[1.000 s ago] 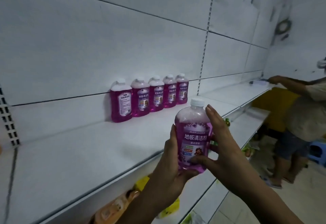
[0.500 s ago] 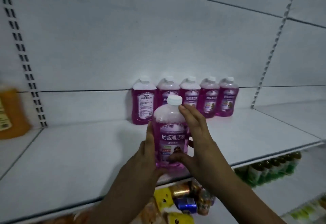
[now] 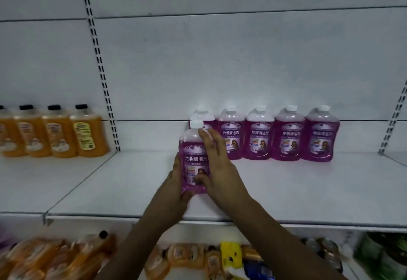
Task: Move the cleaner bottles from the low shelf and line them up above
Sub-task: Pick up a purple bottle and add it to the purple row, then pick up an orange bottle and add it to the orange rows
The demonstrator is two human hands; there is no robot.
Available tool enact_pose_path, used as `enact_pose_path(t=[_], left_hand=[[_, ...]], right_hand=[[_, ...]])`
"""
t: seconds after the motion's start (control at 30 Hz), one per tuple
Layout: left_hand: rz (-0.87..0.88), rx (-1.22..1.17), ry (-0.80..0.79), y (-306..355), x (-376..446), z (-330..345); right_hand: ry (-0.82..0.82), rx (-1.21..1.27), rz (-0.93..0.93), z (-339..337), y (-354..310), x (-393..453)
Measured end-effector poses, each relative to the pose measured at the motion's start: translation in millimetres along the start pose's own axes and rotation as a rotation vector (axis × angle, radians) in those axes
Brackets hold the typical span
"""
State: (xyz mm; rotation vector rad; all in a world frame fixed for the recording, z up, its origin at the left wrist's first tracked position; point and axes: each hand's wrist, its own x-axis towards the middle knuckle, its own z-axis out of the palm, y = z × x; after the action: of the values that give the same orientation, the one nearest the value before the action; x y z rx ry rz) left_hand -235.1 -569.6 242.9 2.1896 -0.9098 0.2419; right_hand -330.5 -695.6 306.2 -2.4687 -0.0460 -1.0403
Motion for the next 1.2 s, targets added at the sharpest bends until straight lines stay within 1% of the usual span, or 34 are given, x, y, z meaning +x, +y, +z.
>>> enact_pose_path(t=[0.13,0.23,0.4,0.53,0.63,0.73,0.8,0.83,0.9,0.97,1.07,1.13,1.2], left_hand=[[-0.070,0.059,0.011,26.6,-8.5,-13.1],[-0.087,0.086,-0.005,43.7,-16.4,-21.5],[-0.108,0.134,-0.039,41.9,-16.3,-24.4],[-0.096,0.108,-0.052,38.1,-14.8,-25.4],[-0.065,-0.026,-0.023,41.1,-18.8,-36.9],[-0.001,-0.260,0.123,40.3,-39.5,-58.7],[0.074,-0.353,0.177,33.1,-68.7,-77.1],[0.110,-0.372,0.183,28.2,-85.0,-84.7],[0.139,-0.389,0.179,5.7,-120.3,-97.2],[0.108,-0.403,0.151,-26.3,-158.3,-103.9],[-0.010,-0.432,0.097,-81.5,-216.3,-105.2],[-0.137,-0.457,0.075,-121.7,-253.4,-105.3],[-0.249,-0.446,0.072,-159.8,-283.8,-105.6]], right_hand=[[-0.016,-0.006,0.035,13.9,11.7,24.9],[-0.053,-0.008,0.062,21.7,25.3,43.6],[-0.058,-0.014,0.109,28.0,42.7,61.8],[-0.068,-0.027,0.117,29.1,48.5,66.9],[-0.072,-0.088,0.118,26.7,43.1,61.3],[0.061,-0.117,0.161,17.1,28.4,51.7],[0.129,-0.099,0.141,11.5,6.0,37.4],[0.130,-0.082,0.110,7.9,-8.2,27.4],[0.071,-0.047,0.042,7.7,-46.0,3.1],[0.016,0.044,-0.022,14.8,-85.3,-25.6],[-0.073,0.193,-0.068,41.3,-136.2,-71.4],[-0.149,0.232,-0.086,70.9,-159.7,-98.6],[-0.226,0.271,-0.046,105.8,-169.3,-121.3]])
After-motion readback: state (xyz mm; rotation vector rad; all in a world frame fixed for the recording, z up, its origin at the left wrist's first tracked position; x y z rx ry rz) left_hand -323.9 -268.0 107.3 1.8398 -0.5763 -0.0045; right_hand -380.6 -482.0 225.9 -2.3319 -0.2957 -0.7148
